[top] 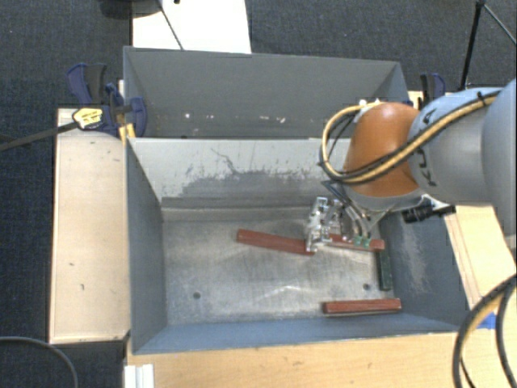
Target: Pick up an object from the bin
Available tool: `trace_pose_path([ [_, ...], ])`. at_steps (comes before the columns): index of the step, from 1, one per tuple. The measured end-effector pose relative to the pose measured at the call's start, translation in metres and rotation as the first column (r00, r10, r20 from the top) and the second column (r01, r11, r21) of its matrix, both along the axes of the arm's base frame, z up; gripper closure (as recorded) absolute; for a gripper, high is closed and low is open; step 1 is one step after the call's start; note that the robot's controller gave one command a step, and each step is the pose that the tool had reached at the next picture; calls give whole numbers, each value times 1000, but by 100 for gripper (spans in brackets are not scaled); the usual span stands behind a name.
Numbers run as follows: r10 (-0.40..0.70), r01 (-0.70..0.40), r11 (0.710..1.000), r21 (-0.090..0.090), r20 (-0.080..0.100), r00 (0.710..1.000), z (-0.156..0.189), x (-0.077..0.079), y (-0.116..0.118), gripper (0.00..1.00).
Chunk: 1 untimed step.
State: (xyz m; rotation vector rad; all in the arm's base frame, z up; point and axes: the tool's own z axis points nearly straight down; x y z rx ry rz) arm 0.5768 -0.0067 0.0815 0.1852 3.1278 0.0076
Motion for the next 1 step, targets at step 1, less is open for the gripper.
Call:
trace_pose_path([
  [1,-5,5,1000,-3,-7,1000,34,-4,-2,100],
])
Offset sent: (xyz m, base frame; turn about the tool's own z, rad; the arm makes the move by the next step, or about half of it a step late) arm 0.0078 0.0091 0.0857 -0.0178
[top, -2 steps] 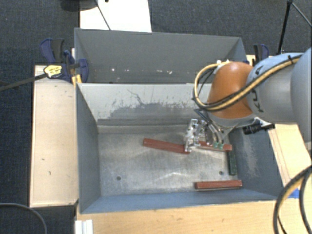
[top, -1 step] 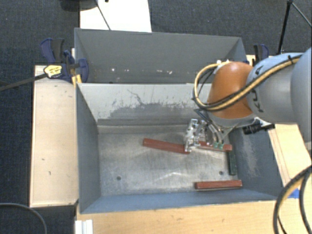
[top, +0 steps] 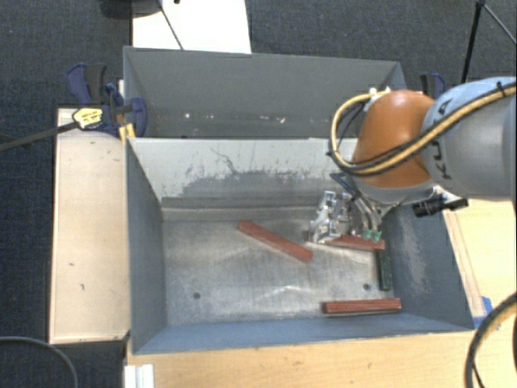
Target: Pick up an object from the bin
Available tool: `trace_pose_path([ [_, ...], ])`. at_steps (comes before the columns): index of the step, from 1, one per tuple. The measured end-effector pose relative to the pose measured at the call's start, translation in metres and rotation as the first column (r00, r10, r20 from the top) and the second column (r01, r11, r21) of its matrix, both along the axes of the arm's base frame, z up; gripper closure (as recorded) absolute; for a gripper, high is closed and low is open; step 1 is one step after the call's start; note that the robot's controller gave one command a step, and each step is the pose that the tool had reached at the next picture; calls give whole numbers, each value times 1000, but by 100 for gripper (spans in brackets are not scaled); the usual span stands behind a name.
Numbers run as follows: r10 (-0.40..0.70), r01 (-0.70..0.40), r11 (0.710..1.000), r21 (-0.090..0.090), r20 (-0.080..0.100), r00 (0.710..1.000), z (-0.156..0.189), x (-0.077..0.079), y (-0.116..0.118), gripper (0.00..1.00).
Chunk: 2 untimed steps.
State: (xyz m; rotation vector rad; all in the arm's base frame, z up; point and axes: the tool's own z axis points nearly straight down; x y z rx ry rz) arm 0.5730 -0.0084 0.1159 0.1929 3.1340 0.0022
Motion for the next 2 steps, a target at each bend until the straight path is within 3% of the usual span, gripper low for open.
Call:
trace_pose_path([
  [2,48,-48,999,-2,0,999,105,15,17,100],
])
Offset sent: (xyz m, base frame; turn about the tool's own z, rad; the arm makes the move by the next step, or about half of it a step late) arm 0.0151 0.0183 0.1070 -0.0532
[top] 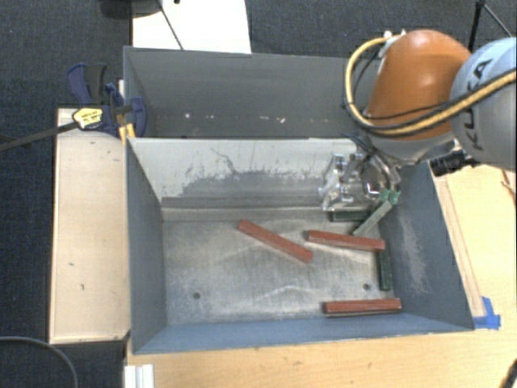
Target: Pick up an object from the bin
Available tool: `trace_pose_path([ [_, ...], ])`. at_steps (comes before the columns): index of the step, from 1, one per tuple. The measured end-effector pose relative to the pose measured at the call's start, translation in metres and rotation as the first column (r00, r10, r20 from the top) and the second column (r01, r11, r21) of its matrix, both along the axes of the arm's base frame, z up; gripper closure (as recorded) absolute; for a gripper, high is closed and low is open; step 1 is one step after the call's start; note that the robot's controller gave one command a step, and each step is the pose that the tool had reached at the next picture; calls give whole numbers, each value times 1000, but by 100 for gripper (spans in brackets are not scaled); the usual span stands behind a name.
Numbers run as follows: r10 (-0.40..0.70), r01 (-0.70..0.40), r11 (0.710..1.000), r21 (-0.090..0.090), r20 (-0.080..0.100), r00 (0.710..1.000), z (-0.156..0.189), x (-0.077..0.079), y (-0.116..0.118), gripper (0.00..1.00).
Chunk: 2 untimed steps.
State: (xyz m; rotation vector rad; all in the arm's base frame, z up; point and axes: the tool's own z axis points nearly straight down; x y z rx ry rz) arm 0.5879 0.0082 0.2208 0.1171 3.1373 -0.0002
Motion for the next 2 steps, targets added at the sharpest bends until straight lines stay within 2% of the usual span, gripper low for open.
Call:
trace_pose_path([
  [1,-75,75,997,1,-1,997,-82,-1,11,0],
  [2,-75,75,997,1,1,997,-82,0,11,0],
])
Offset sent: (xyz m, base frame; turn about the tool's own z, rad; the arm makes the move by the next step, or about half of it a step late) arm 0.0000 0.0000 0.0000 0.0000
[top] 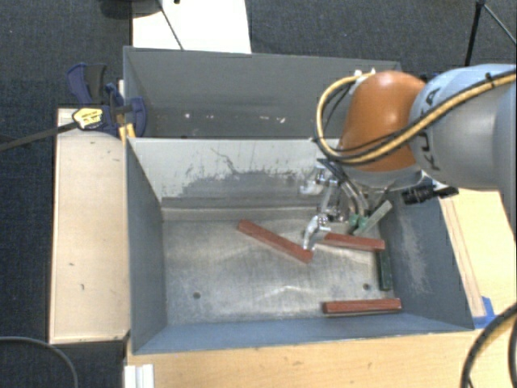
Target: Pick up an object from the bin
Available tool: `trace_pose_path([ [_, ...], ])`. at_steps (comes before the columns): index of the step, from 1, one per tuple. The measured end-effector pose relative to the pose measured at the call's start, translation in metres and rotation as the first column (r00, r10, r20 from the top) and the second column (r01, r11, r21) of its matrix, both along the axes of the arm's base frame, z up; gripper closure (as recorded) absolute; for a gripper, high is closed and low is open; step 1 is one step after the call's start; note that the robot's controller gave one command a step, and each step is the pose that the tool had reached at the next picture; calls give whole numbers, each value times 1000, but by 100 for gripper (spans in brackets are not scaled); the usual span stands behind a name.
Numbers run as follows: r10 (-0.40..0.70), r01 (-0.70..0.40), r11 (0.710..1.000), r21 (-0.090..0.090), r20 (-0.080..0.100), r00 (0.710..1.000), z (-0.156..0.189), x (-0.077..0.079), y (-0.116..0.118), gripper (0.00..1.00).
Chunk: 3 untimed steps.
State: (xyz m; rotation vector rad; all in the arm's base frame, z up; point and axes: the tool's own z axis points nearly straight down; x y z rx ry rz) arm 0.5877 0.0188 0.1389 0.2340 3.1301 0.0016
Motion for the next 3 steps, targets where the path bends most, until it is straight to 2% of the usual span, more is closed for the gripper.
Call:
trace_pose_path([
  [1,4,-4,1000,-1,8,1000,-5,-2,0,0],
  [2,98,-98,995,0,-9,995,-25,-24,18,0],
  [3,49,-49,999,1,13,999,-63,-21,31,100],
])
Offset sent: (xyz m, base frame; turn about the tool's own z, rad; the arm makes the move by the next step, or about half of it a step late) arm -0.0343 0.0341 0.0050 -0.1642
